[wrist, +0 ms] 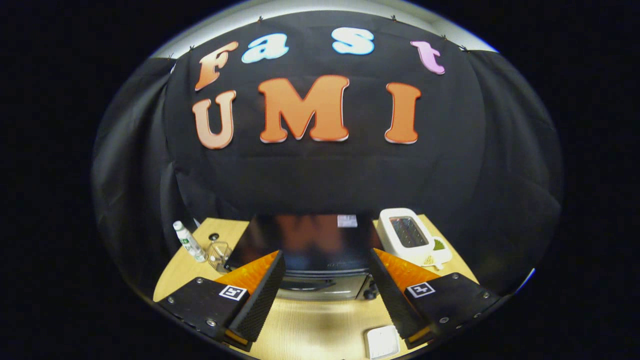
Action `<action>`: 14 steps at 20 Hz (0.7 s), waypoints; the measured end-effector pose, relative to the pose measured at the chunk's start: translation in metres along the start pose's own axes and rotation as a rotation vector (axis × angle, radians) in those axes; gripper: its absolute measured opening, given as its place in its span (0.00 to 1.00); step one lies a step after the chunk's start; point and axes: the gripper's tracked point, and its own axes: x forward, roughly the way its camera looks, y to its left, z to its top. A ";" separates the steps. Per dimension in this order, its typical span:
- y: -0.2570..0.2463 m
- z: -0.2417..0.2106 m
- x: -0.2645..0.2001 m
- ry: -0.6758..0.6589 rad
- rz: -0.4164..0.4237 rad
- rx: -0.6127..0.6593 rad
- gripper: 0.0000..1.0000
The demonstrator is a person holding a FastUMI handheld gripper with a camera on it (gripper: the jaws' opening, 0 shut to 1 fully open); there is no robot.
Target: Open the toaster oven, put the food inside, and close the toaster oven door.
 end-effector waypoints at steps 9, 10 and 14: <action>-0.031 0.110 -0.103 -0.238 -0.031 0.029 1.00; -0.034 0.106 -0.108 -0.235 -0.039 0.037 1.00; -0.045 0.091 -0.119 -0.220 -0.080 0.061 1.00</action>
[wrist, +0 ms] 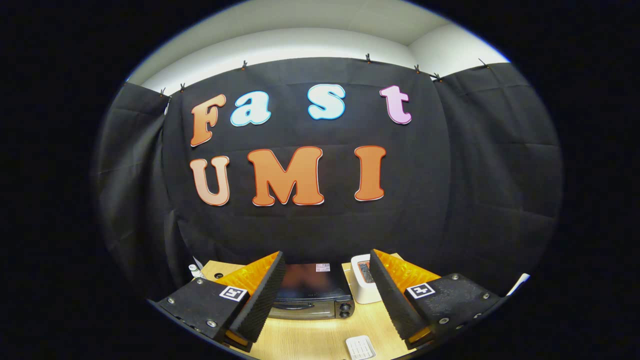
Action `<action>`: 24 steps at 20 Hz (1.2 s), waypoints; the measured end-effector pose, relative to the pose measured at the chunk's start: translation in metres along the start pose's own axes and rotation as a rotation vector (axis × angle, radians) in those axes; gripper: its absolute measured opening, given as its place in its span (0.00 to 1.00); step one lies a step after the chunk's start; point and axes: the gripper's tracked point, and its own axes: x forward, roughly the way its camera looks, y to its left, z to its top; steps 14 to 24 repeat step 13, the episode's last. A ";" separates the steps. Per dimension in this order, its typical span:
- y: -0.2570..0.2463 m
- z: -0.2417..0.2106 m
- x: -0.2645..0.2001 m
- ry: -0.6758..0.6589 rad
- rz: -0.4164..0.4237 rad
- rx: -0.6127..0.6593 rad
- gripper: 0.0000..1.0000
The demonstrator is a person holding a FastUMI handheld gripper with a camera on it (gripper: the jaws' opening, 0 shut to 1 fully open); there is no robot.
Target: Open the toaster oven, put the food inside, and close the toaster oven door.
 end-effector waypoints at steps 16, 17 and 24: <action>0.010 -0.009 0.000 0.007 0.026 0.018 1.00; 0.010 -0.009 0.000 0.007 0.026 0.018 1.00; 0.010 -0.009 0.000 0.007 0.026 0.018 1.00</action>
